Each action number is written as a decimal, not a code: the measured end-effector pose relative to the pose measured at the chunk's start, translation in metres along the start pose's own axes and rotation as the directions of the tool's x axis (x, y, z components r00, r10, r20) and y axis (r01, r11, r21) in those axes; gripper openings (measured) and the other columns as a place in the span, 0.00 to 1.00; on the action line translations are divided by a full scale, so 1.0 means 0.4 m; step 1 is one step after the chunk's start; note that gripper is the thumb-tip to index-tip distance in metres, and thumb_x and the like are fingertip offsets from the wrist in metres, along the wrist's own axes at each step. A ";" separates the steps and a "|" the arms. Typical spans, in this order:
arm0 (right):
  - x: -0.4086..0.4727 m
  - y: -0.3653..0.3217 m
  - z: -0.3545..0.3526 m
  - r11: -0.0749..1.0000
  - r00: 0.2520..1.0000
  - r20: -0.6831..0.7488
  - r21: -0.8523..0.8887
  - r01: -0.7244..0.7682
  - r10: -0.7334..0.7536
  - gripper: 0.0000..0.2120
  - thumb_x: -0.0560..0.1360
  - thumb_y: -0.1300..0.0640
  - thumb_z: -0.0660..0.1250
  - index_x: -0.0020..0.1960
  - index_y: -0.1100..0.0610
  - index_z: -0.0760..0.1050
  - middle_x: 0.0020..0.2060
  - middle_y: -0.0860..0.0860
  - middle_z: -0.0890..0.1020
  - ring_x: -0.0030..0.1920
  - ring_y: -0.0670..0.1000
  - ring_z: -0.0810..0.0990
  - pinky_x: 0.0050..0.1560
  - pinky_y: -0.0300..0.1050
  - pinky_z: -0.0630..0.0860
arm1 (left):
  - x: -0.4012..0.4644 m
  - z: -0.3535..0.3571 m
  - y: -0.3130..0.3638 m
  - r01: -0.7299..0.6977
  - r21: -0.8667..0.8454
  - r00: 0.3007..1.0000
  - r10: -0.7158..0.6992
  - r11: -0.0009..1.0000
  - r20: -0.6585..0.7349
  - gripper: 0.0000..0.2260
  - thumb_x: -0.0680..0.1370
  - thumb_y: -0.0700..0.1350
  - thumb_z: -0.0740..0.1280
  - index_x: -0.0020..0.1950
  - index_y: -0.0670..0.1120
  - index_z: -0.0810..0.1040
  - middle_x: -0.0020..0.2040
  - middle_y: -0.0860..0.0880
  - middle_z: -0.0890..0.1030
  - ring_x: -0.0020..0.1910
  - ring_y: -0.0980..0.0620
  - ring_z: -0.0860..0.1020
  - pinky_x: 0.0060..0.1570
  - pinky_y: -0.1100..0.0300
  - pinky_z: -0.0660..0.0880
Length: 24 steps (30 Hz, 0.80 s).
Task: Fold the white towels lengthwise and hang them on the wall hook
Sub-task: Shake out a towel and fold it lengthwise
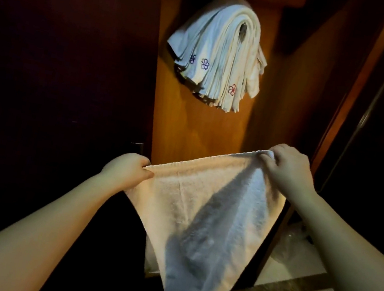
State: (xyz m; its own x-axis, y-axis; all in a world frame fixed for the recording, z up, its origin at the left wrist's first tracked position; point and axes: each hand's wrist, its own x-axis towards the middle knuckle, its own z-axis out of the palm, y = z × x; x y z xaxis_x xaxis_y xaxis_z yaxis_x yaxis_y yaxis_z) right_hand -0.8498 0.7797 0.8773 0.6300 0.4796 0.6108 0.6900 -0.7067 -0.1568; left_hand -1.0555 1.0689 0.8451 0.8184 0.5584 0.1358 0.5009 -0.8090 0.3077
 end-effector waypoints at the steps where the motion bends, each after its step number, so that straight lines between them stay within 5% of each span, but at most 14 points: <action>1: -0.004 0.003 -0.004 1.000 1.000 0.001 -0.007 -0.009 0.009 0.17 0.80 0.46 0.61 0.39 0.56 0.77 0.37 0.51 0.77 0.42 0.56 0.76 0.42 0.52 0.71 | -0.006 -0.008 -0.011 0.014 -0.038 1.000 -0.015 0.999 -0.010 0.07 0.78 0.50 0.68 0.50 0.48 0.81 0.41 0.53 0.79 0.39 0.54 0.78 0.35 0.56 0.76; 4: -0.020 0.007 -0.015 0.991 0.993 0.027 0.069 -0.118 0.116 0.21 0.79 0.43 0.62 0.33 0.54 0.66 0.29 0.50 0.72 0.33 0.53 0.72 0.32 0.48 0.61 | -0.015 -0.018 -0.032 0.033 -0.175 0.999 -0.036 0.984 -0.017 0.04 0.78 0.48 0.68 0.49 0.49 0.81 0.43 0.52 0.79 0.40 0.55 0.78 0.33 0.60 0.71; 7: -0.034 0.005 -0.023 0.977 0.978 0.064 0.073 -0.202 0.198 0.23 0.79 0.39 0.61 0.35 0.55 0.71 0.29 0.52 0.75 0.33 0.53 0.74 0.32 0.51 0.69 | -0.019 -0.016 -0.042 0.098 -0.483 0.994 -0.112 0.870 -0.001 0.04 0.79 0.48 0.68 0.49 0.49 0.82 0.45 0.49 0.82 0.44 0.51 0.80 0.40 0.57 0.75; 10: -0.037 0.007 -0.037 0.973 0.965 0.130 0.009 -0.231 0.228 0.23 0.79 0.37 0.59 0.38 0.55 0.75 0.32 0.52 0.77 0.35 0.52 0.76 0.37 0.52 0.75 | -0.014 -0.015 -0.043 0.195 -0.870 0.972 -0.211 0.453 0.108 0.06 0.79 0.45 0.69 0.53 0.47 0.83 0.49 0.44 0.85 0.47 0.46 0.83 0.49 0.51 0.79; 13: -0.041 0.016 -0.051 0.968 0.946 0.207 -0.036 -0.249 0.251 0.23 0.81 0.39 0.56 0.39 0.55 0.75 0.34 0.52 0.78 0.36 0.52 0.77 0.39 0.51 0.75 | -0.008 -0.014 -0.038 0.230 -0.968 0.958 -0.196 0.097 0.207 0.11 0.80 0.46 0.69 0.59 0.42 0.81 0.53 0.41 0.85 0.49 0.44 0.84 0.49 0.50 0.80; 16: -0.043 0.030 -0.056 0.961 0.923 0.265 -0.095 -0.261 0.277 0.20 0.82 0.42 0.55 0.43 0.53 0.77 0.36 0.50 0.79 0.40 0.52 0.78 0.41 0.50 0.75 | -0.007 -0.013 -0.015 0.233 -0.973 0.955 -0.189 0.003 0.228 0.14 0.80 0.48 0.69 0.60 0.40 0.80 0.53 0.40 0.85 0.52 0.42 0.84 0.51 0.48 0.80; 19: -0.045 0.021 -0.065 0.953 0.896 0.325 -0.101 -0.286 0.303 0.19 0.83 0.42 0.54 0.49 0.52 0.79 0.41 0.49 0.81 0.44 0.52 0.78 0.44 0.49 0.74 | -0.009 -0.017 0.019 0.205 -0.976 0.958 -0.190 -0.077 0.216 0.11 0.81 0.46 0.67 0.59 0.40 0.79 0.49 0.42 0.85 0.45 0.46 0.85 0.42 0.52 0.81; 22: -0.055 -0.015 -0.084 0.945 0.887 0.360 0.041 -0.324 0.288 0.18 0.83 0.45 0.57 0.53 0.54 0.80 0.47 0.52 0.82 0.47 0.53 0.79 0.46 0.48 0.74 | -0.020 -0.021 0.058 0.175 -0.978 0.963 -0.187 -0.114 0.195 0.09 0.82 0.45 0.65 0.57 0.40 0.79 0.47 0.43 0.85 0.39 0.49 0.85 0.34 0.57 0.80; 24: -0.067 -0.050 -0.096 0.880 0.891 0.368 0.285 -0.381 0.267 0.13 0.82 0.48 0.61 0.61 0.51 0.78 0.52 0.50 0.82 0.49 0.53 0.80 0.44 0.45 0.74 | -0.029 -0.025 0.083 0.152 -0.981 0.967 -0.188 -0.123 0.173 0.09 0.83 0.44 0.65 0.55 0.40 0.80 0.46 0.43 0.85 0.38 0.50 0.85 0.33 0.58 0.80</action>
State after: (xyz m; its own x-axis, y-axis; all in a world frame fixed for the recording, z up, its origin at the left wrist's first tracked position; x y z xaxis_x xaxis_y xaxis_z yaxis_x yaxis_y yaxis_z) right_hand -0.8941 0.7609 0.8937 0.8763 0.4301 0.2172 0.4686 -0.6559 -0.5918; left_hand -1.0512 1.0373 0.8631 0.7456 0.6602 -0.0900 -0.2134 0.3646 0.9064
